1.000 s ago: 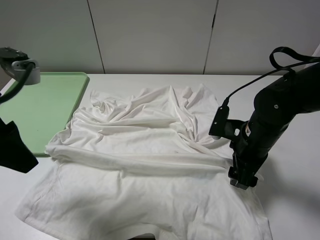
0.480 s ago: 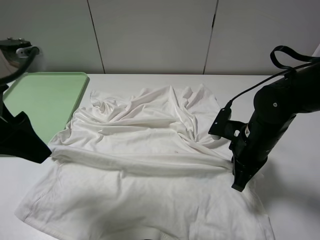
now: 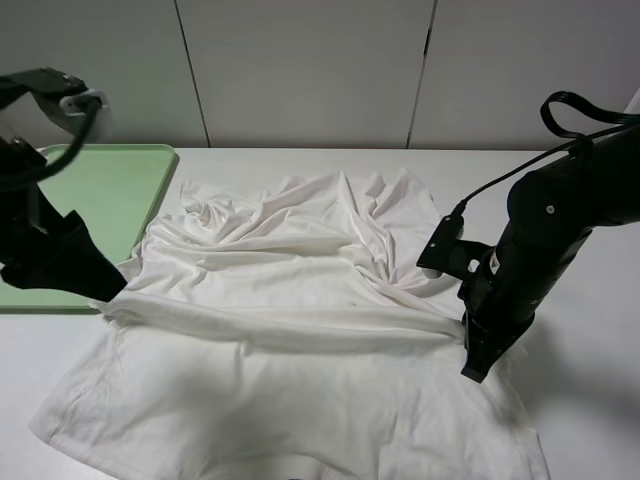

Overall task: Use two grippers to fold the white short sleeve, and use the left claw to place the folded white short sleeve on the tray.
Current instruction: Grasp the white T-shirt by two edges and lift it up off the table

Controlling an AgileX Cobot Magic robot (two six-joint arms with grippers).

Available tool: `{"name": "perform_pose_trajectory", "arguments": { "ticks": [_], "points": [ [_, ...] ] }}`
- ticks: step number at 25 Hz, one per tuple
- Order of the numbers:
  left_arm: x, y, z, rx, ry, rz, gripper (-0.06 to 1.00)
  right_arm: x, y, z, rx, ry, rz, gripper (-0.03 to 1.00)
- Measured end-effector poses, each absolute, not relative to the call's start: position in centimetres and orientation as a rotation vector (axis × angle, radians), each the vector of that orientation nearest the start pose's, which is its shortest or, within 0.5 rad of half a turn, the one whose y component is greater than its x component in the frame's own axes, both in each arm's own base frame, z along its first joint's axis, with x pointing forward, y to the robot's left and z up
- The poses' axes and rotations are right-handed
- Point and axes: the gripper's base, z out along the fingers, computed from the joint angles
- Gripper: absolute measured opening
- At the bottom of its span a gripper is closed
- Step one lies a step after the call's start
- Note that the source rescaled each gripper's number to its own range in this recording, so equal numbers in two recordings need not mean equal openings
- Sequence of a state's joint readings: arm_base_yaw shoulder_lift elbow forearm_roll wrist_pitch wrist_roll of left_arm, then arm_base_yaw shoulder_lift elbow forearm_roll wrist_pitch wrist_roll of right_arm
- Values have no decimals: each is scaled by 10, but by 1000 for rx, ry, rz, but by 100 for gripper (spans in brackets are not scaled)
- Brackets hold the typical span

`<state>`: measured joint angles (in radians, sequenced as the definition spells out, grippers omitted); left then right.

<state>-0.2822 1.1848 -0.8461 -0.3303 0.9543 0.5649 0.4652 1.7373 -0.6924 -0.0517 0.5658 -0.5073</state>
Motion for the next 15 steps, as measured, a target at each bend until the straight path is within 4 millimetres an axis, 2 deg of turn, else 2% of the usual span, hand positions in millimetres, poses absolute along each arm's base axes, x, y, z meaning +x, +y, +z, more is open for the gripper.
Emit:
{"name": "perform_pose_trajectory", "arguments": {
  "ticks": [4,5,8,11,14,15],
  "points": [
    [207,-83,261,966,2622,-319,88,226,111,112,-1505,2704,-46,0],
    [215,-83,247,998,2681,-287,86,226,111,112,-1504,2705,-46,0],
    [224,-83,230,1049,2732,-232,85,226,110,112,-1496,2710,-46,0],
    [233,-87,213,1204,2714,-93,85,226,110,112,-1490,2714,-46,0],
    [239,-93,204,1449,2593,70,85,226,110,112,-1485,2717,-46,0],
    [239,-93,204,1449,2593,70,85,226,110,112,-1485,2717,-46,0]
  ]
}}
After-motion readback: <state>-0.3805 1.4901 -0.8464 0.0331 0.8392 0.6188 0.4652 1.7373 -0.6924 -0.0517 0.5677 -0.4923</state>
